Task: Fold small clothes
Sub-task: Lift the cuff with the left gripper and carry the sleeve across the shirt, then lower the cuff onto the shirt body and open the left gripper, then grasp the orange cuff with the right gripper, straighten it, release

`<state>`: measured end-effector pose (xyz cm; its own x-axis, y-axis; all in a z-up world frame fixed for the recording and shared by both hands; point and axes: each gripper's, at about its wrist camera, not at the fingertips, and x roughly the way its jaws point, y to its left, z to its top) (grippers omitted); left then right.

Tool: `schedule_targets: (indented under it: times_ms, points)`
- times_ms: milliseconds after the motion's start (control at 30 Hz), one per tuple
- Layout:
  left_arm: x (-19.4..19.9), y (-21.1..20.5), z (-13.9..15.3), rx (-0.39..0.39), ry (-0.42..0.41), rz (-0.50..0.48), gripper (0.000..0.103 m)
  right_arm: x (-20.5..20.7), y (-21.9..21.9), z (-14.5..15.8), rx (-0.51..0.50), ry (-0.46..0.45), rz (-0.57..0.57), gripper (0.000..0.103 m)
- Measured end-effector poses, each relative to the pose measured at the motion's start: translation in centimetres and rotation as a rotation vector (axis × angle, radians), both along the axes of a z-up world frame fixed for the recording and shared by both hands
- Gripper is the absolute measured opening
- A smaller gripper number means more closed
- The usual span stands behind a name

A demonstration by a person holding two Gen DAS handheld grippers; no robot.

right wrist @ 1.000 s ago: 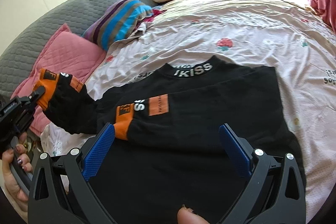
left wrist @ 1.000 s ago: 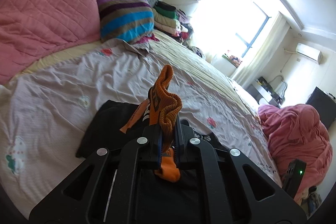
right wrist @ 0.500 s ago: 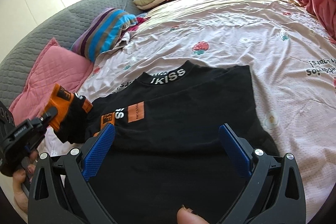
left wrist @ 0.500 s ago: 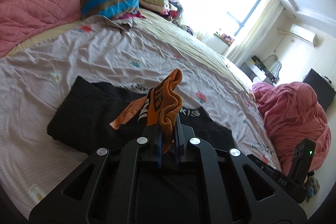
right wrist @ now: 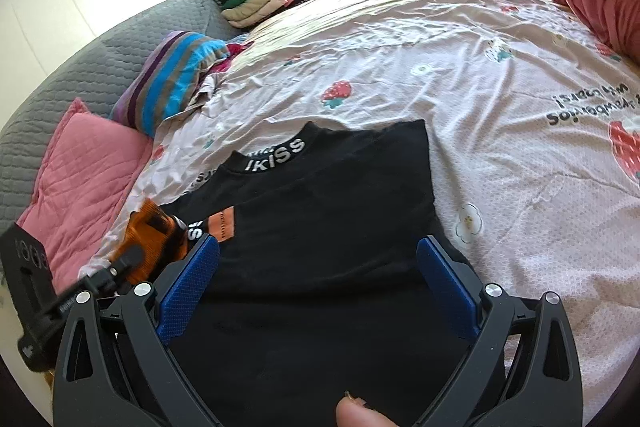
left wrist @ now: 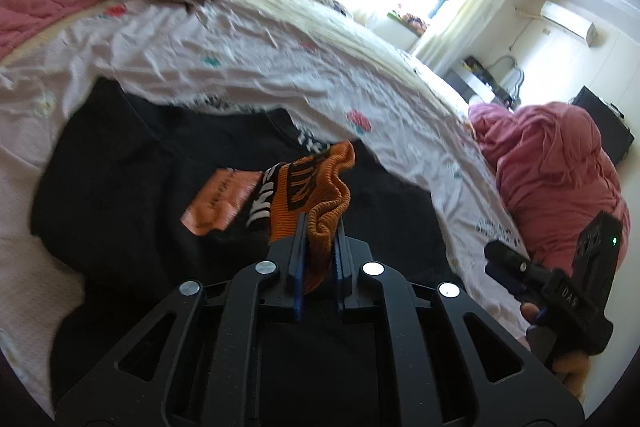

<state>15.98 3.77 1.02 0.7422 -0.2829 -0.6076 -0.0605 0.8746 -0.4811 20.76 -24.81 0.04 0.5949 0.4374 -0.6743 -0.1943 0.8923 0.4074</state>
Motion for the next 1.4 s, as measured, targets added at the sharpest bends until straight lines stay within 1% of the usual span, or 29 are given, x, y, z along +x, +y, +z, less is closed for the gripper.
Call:
schedule_targets:
  times_ms: [67,133,200,267,333,367,433,467,500,567,600,633,700,767,900,933,967,1033,1100,1167,1200,1267,1333,1400]
  points:
    - [0.2,-0.3,-0.7,-0.007,0.019,-0.015,0.010,0.2,-0.1,-0.4,0.002,0.014,-0.005,0.098]
    - [0.2,-0.6,-1.3,-0.009,0.036,-0.029,0.014,0.4,0.1,-0.8,0.005,0.023,0.000,0.098]
    - [0.0,-0.5,-1.5,-0.022,0.043,-0.036,0.029,0.5,0.4,-1.1,-0.001,0.029,0.004,0.098]
    - [-0.3,-0.3,-1.4,-0.021,0.044,-0.036,0.035,0.6,0.9,-1.3,-0.001,0.033,0.019,0.098]
    - [-0.6,0.2,-1.0,-0.023,0.034,-0.026,0.039,0.7,1.9,-1.5,-0.013,0.036,0.041,0.098]
    - [-0.8,0.6,-0.7,-0.014,0.028,-0.013,0.040,0.8,2.4,-1.5,-0.019,0.035,0.056,0.098]
    - [-0.9,1.2,-0.2,0.006,0.024,0.008,0.048,0.8,3.9,-1.6,-0.048,0.039,0.095,0.098]
    - [-1.0,1.5,0.1,0.016,0.022,0.020,0.057,0.8,4.8,-1.6,-0.059,0.036,0.119,0.098]
    - [-1.1,2.0,0.6,0.033,0.017,0.038,0.064,0.7,5.8,-1.6,-0.075,0.027,0.151,0.098]
    - [-1.3,2.6,1.3,0.068,0.011,0.065,0.070,0.5,7.5,-1.7,-0.110,0.020,0.189,0.098]
    - [-1.4,3.0,1.6,0.094,0.011,0.081,0.076,0.4,8.6,-1.8,-0.124,0.013,0.214,0.098]
    - [-1.5,3.3,2.0,0.112,0.009,0.094,0.078,0.3,9.4,-2.0,-0.134,0.011,0.231,0.098]
    - [-1.9,4.3,2.6,0.137,-0.003,0.130,0.088,0.2,10.7,-2.3,-0.152,0.020,0.251,0.098]
    - [-2.2,5.2,2.9,0.141,-0.007,0.153,0.093,0.2,12.0,-2.7,-0.161,0.020,0.280,0.097]
    - [-2.7,7.1,3.1,0.129,-0.006,0.189,0.093,0.4,13.7,-3.5,-0.182,0.037,0.288,0.097]
    - [-2.9,7.5,3.1,0.132,-0.005,0.200,0.093,0.5,14.0,-3.7,-0.184,0.043,0.287,0.094]
    - [-3.1,7.8,3.1,0.132,-0.005,0.209,0.093,0.6,14.2,-3.9,-0.181,0.047,0.288,0.085]
    - [-3.3,8.7,3.0,0.126,0.000,0.226,0.093,0.9,14.7,-4.5,-0.181,0.068,0.289,0.080]
    - [-3.5,9.3,2.9,0.124,-0.001,0.242,0.093,1.1,14.9,-5.0,-0.177,0.088,0.288,0.073]
    - [-3.8,10.0,2.9,0.121,0.001,0.255,0.093,1.5,15.3,-5.8,-0.161,0.113,0.288,0.057]
    - [-3.9,10.3,2.8,0.118,0.003,0.263,0.093,1.6,15.5,-6.2,-0.156,0.118,0.284,0.053]
    - [-4.2,10.8,2.7,0.108,0.001,0.274,0.093,1.5,15.7,-6.1,-0.143,0.100,0.287,0.029]
    - [-4.6,11.3,2.6,0.101,0.002,0.289,0.093,1.4,16.0,-5.8,-0.118,0.085,0.312,0.015]
    - [-5.0,11.8,2.6,0.092,0.003,0.301,0.093,1.3,16.2,-5.1,-0.104,0.063,0.329,0.013]
